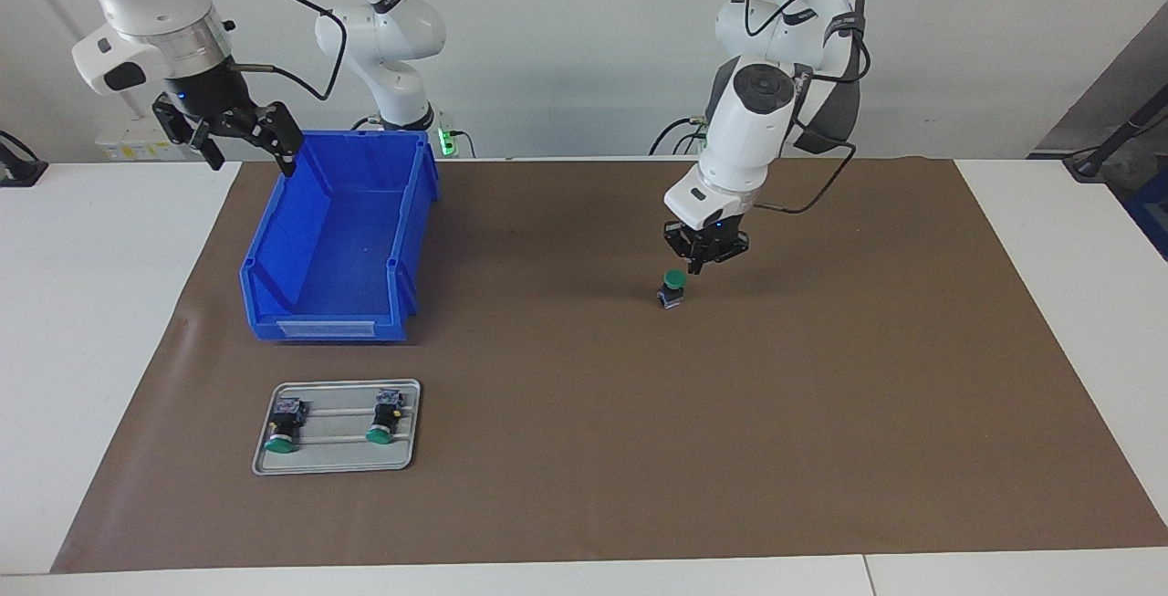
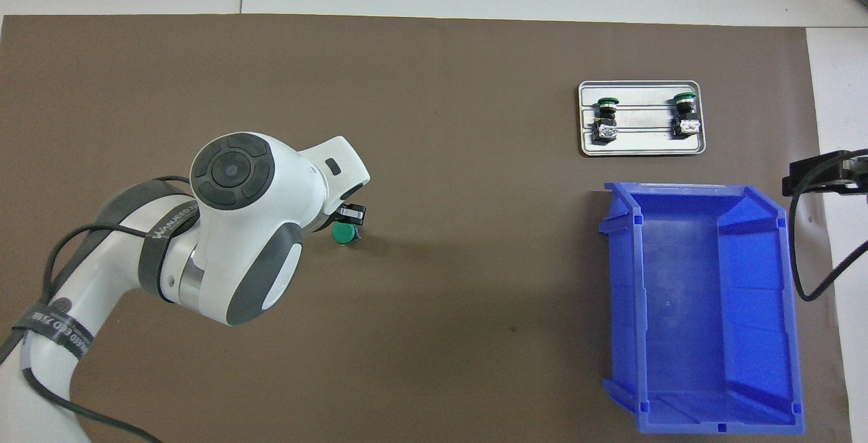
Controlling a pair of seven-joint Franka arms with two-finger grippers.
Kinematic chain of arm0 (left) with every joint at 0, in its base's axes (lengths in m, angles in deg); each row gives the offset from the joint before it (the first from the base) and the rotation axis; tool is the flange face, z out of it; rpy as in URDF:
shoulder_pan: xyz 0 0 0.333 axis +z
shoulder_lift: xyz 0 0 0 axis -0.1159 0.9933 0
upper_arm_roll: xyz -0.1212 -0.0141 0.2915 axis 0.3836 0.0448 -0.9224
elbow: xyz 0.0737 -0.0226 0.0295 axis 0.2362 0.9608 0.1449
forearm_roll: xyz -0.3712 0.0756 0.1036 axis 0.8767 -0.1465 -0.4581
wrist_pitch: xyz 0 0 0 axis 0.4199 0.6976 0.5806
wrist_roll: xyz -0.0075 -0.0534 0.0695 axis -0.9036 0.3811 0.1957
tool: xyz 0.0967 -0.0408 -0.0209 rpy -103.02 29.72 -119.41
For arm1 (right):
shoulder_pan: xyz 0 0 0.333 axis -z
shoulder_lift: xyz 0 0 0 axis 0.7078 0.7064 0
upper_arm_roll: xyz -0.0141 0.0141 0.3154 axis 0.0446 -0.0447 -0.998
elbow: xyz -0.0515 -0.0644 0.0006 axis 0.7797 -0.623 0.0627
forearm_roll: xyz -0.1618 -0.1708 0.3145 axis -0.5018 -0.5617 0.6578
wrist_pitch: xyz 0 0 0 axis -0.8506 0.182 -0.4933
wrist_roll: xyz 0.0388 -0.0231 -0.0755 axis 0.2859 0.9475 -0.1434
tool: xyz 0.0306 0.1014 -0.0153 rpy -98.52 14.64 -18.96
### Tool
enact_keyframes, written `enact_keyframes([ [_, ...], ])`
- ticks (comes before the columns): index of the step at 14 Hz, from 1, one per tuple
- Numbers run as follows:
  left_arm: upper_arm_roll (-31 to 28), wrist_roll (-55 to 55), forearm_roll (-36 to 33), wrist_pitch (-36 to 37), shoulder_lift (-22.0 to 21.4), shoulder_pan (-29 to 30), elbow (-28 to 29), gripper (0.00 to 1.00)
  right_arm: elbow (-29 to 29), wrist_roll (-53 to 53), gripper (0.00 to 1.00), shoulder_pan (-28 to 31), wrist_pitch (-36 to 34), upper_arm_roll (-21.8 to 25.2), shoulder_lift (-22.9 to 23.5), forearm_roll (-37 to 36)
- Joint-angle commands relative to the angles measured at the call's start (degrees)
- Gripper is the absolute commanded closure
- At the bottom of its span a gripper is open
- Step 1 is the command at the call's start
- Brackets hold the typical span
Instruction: Place and press button with both arms
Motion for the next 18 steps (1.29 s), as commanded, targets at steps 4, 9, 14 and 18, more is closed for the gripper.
enact_keyframes([
  [4, 0.1, -8.1, 0.1, 7.1, -6.5, 12.7, 0.9, 0.01, 0.1, -1.2, 0.00, 0.8, -0.4, -0.5, -0.5, 0.4],
  [9, 0.1, -15.7, -0.3, 10.7, -9.0, 23.0, -3.7, 0.01, 0.1, -1.2, 0.00, 0.7, -0.4, -0.5, -0.5, 0.4],
  [14, 0.1, -16.7, -3.2, 23.7, -4.8, 24.3, -20.7, 0.01, 0.0, -1.2, 0.00, 0.7, -0.4, -0.5, -0.4, 0.4],
  [18, 0.7, -16.7, -2.9, 28.5, -4.5, 24.6, -24.3, 0.01, 0.1, -1.2, 0.00, 0.7, -0.4, -0.5, -0.5, 0.4],
])
